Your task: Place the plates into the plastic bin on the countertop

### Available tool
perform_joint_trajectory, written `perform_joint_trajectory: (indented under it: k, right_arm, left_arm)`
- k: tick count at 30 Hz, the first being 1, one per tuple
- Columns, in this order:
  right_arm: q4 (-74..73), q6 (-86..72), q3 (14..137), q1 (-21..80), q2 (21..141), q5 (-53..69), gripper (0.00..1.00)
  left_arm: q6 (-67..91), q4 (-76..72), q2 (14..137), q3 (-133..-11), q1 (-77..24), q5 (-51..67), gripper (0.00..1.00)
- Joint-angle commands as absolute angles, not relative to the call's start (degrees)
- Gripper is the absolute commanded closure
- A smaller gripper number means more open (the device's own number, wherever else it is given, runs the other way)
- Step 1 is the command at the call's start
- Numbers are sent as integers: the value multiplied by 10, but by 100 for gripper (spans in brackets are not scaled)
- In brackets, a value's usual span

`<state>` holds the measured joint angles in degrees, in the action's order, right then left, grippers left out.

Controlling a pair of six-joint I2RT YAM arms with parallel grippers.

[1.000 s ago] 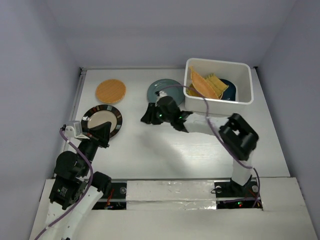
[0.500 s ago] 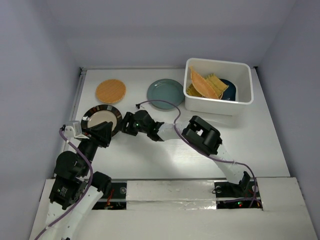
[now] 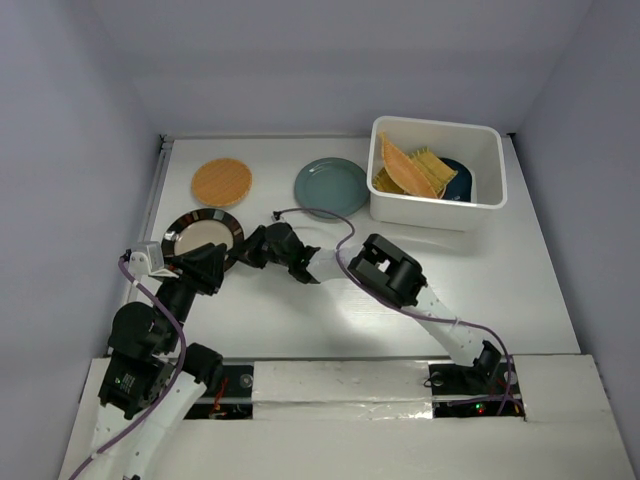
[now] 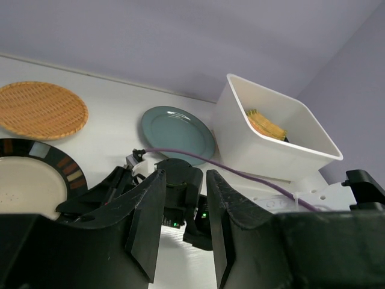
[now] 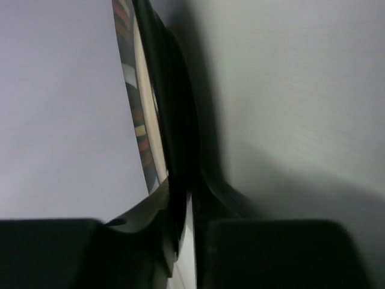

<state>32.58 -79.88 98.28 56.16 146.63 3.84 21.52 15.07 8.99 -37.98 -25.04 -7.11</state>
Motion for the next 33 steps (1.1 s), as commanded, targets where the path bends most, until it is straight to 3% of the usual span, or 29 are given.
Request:
perform_joint_trajectory:
  k: [1,3,9,19,26,33]
  right_arm:
    - [378,-839,979,563,1482,37,89]
    - [386,-833,959,563,1466,31,100]
    - [418,-731,857,577,1334,8,100]
    - [279,-497,749,542,1008,-82,100]
    - [258,-467,627,369,791,-5,100]
    - [235,-468,564,141,695,112,100]
  left_arm:
    - [215,128,90,-395,-252,-69,70]
    - [215,128,91,-395,-252,-69,70]
    - [215,130,87,-395,-252,-75,70]
    - [232,148,57,-401,-252,-136,69]
    - [233,148,66,-400,-252,-137,69]
    - [235,147,73,-397,-242,-141,68]
